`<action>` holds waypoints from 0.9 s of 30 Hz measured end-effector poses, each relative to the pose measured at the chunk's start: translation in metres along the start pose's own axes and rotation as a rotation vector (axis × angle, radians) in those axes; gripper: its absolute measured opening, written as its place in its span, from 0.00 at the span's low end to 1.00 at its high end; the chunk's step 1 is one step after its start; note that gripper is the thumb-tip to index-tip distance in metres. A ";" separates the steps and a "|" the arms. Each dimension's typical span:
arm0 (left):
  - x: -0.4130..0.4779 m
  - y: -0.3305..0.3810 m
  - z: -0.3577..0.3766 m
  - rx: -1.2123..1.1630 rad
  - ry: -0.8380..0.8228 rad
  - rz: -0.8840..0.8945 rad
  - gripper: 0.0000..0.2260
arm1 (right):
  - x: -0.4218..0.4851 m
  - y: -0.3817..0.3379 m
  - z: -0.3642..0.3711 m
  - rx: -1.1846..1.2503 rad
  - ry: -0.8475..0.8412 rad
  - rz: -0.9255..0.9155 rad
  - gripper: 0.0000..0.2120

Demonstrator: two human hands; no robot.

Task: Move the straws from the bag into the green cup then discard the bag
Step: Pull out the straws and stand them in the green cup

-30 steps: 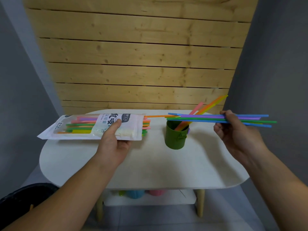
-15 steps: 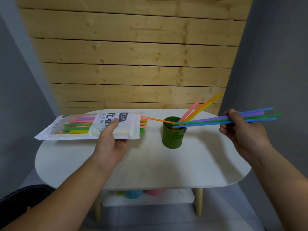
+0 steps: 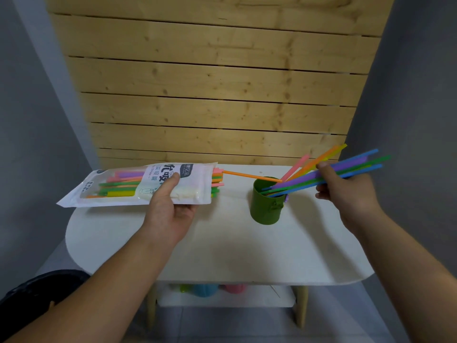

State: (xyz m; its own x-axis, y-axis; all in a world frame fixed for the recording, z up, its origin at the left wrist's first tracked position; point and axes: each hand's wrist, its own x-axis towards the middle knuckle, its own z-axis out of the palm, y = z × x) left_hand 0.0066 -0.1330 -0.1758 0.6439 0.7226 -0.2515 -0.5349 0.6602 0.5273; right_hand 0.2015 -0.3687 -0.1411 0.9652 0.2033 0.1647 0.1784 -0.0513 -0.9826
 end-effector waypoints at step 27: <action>-0.016 0.003 -0.003 0.126 -0.156 0.034 0.14 | -0.063 -0.009 0.070 0.351 -0.325 0.498 0.18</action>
State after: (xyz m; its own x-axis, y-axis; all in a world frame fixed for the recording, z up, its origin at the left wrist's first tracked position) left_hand -0.0069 -0.1427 -0.1727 0.7089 0.6970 -0.1081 -0.4915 0.5981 0.6330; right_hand 0.1263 -0.3129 -0.1490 0.8000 0.5234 -0.2935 -0.3964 0.0936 -0.9133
